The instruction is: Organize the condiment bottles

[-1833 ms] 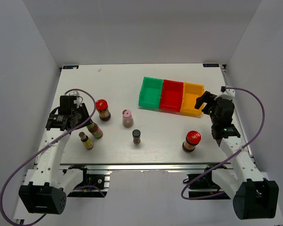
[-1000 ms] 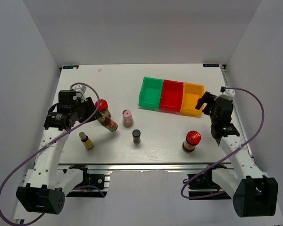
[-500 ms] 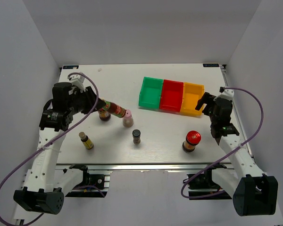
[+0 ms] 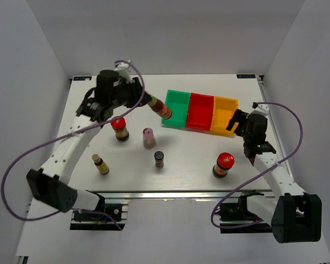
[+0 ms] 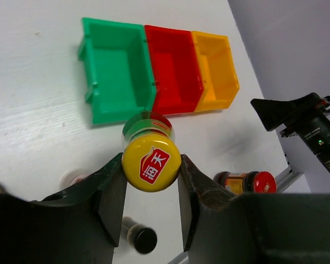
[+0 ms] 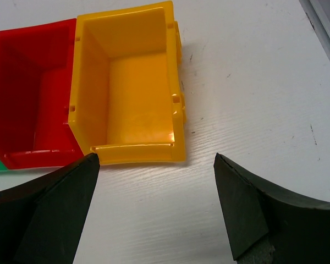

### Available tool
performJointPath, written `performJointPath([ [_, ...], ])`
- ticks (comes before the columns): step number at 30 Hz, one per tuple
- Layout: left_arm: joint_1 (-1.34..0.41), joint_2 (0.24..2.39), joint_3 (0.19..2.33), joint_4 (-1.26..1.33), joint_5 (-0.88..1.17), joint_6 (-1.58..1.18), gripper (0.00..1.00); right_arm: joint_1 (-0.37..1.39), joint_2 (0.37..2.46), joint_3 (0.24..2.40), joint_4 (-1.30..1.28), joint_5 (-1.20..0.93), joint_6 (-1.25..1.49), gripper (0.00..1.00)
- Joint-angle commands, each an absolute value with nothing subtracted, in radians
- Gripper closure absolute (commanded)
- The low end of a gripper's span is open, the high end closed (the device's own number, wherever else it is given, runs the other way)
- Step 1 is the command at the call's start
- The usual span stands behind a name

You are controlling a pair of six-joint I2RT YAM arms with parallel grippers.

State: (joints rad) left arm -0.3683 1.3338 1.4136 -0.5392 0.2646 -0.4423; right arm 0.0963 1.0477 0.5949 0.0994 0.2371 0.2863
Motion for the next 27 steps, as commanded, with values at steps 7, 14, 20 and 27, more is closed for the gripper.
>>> performJointPath([
  [7,-0.462,1.623,1.819,-0.456,0.146,-0.364,1.00,0.094,1.071,0.643,0.097,0.273,0.298,0.11],
  [14,-0.477,1.863,2.035,-0.485,0.153,-0.319,1.00,0.094,1.046,0.634,0.092,0.314,0.293,0.11],
  [20,-0.491,2.028,2.189,-0.528,0.186,-0.273,1.00,0.094,1.039,0.632,0.084,0.367,0.287,0.11],
  [27,-0.526,2.086,2.184,-0.502,0.071,-0.236,1.00,0.094,1.039,0.637,0.072,0.397,0.281,0.11],
])
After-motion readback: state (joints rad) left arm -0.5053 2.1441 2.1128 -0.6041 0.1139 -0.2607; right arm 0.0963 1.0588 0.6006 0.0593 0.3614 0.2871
